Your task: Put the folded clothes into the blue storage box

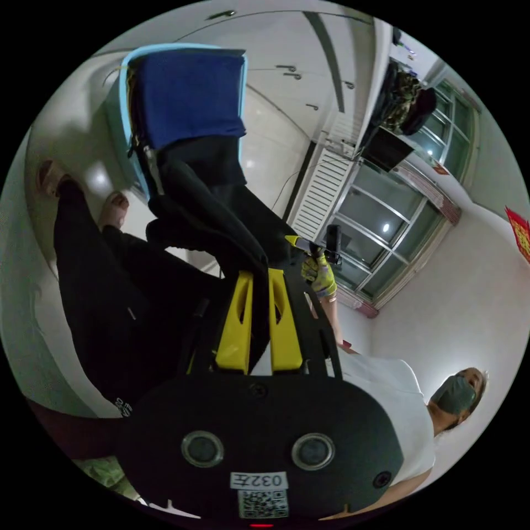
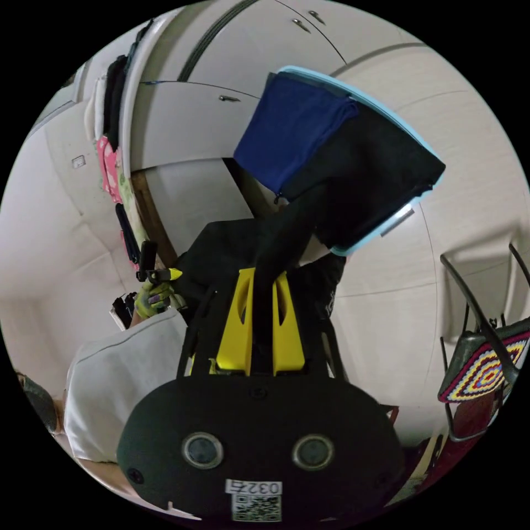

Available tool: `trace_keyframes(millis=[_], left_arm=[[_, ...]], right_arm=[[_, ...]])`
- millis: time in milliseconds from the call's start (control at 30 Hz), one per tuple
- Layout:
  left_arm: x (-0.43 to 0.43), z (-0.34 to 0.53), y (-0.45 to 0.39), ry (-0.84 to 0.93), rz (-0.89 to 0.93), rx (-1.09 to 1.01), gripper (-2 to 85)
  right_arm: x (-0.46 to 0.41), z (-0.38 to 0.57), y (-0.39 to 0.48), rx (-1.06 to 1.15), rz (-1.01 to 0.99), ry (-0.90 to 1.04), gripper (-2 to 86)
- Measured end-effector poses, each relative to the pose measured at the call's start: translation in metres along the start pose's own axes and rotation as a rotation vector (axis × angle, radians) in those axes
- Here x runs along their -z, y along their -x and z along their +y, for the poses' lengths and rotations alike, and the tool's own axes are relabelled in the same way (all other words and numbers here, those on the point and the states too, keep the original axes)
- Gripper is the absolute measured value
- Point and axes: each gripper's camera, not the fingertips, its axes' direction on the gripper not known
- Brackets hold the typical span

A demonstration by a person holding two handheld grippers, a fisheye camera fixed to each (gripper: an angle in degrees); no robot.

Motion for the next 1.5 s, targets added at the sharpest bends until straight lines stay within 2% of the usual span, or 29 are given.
trace_keyframes(millis=[233, 833, 1100, 1200, 1233, 1300, 1333, 1367, 1433, 1500], left_arm=[[-0.028, -0.034, 0.032, 0.064, -0.052, 0.032, 0.5], [-0.031, -0.072, 0.049, 0.02, -0.09, 0.041, 0.4], [-0.042, -0.069, -0.002, -0.049, -0.155, -0.15, 0.7], [-0.06, -0.068, -0.01, -0.094, -0.182, -0.216, 2.5], [-0.078, -0.075, -0.003, -0.063, -0.234, -0.207, 5.6], [-0.119, -0.094, 0.025, 0.133, -0.318, -0.1, 9.7], [-0.143, -0.1, 0.046, 0.27, -0.346, -0.042, 9.5], [-0.155, -0.096, 0.059, 0.326, -0.335, -0.024, 6.6], [-0.157, -0.08, 0.068, 0.288, -0.239, -0.031, 3.5], [-0.153, -0.062, 0.071, 0.254, -0.125, -0.042, 2.0]], right_arm=[[-0.015, -0.025, -0.024, 0.005, 0.045, 0.037, 5.3], [-0.018, -0.071, -0.013, 0.101, 0.104, 0.0, 5.4], [0.008, -0.072, 0.019, 0.211, 0.199, -0.108, 5.4], [0.015, -0.075, 0.016, 0.206, 0.294, -0.163, 6.6], [0.014, -0.08, 0.004, 0.13, 0.352, -0.168, 8.1], [0.014, -0.084, -0.019, -0.013, 0.432, -0.164, 10.6], [0.017, -0.08, -0.03, -0.093, 0.453, -0.191, 10.6], [0.021, -0.071, -0.036, -0.142, 0.415, -0.239, 10.2], [0.024, -0.054, -0.038, -0.136, 0.301, -0.309, 9.1], [0.018, -0.041, -0.035, -0.122, 0.27, -0.29, 8.2]])
